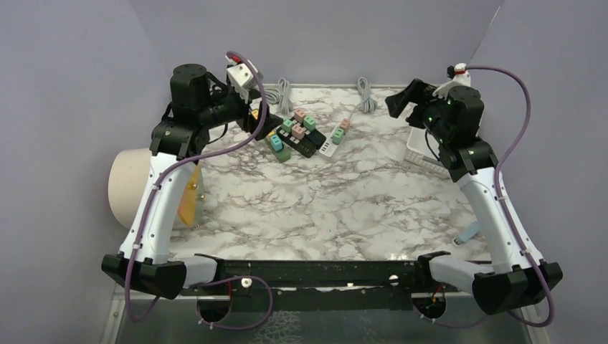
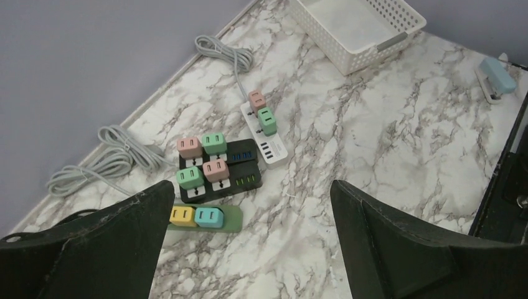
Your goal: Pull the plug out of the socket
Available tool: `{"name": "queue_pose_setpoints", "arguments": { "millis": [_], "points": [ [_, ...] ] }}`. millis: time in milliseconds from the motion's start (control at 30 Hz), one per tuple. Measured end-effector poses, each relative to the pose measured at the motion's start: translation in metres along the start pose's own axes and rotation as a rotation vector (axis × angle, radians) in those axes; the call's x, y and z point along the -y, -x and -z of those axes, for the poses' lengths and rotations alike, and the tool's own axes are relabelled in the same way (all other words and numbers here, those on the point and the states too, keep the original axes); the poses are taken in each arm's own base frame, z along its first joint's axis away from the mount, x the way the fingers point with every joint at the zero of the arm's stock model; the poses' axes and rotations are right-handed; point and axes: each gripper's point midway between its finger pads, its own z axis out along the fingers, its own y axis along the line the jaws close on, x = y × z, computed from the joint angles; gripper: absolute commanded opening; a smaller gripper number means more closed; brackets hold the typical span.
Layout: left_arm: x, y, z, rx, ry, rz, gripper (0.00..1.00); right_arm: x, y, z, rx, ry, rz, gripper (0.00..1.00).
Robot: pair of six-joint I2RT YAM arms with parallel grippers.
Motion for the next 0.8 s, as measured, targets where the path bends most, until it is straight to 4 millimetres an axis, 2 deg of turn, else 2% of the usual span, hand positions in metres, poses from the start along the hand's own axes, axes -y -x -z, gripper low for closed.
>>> {"name": "queue_pose_setpoints", "arguments": {
  "millis": [100, 200, 300, 400, 500, 600, 667, 800],
  "points": [
    [-0.009, -0.012, -0.005, -0.025, 0.042, 0.054, 0.99, 0.0, -0.017, -0.009, -0.061, 0.017, -0.007, 1.0],
    [-0.027, -0.031, -0.012, -0.043, 0.144, 0.128, 0.99, -0.006, -0.037, -0.026, -0.153, 0.065, -0.012, 0.98],
    [-0.043, -0.06, -0.022, -0.065, 0.233, 0.243, 0.99, -0.019, -0.058, -0.06, -0.267, 0.083, 0.0, 1.0],
    [-0.051, -0.084, -0.035, -0.07, 0.268, 0.346, 0.99, -0.043, -0.088, -0.094, -0.372, 0.068, 0.047, 1.0],
    [-0.057, -0.104, -0.042, -0.082, 0.313, 0.429, 0.99, -0.051, -0.12, -0.116, -0.459, 0.026, 0.074, 1.0],
    [-0.071, -0.115, -0.044, -0.091, 0.399, 0.489, 0.99, -0.036, -0.145, -0.136, -0.532, -0.067, 0.076, 0.99],
    [-0.081, -0.12, -0.044, -0.09, 0.453, 0.521, 0.99, -0.023, -0.159, -0.148, -0.566, -0.127, 0.075, 0.93],
    [-0.088, -0.135, -0.048, -0.088, 0.514, 0.601, 0.99, -0.001, -0.196, -0.175, -0.652, -0.202, 0.069, 0.92]
  ]
}}
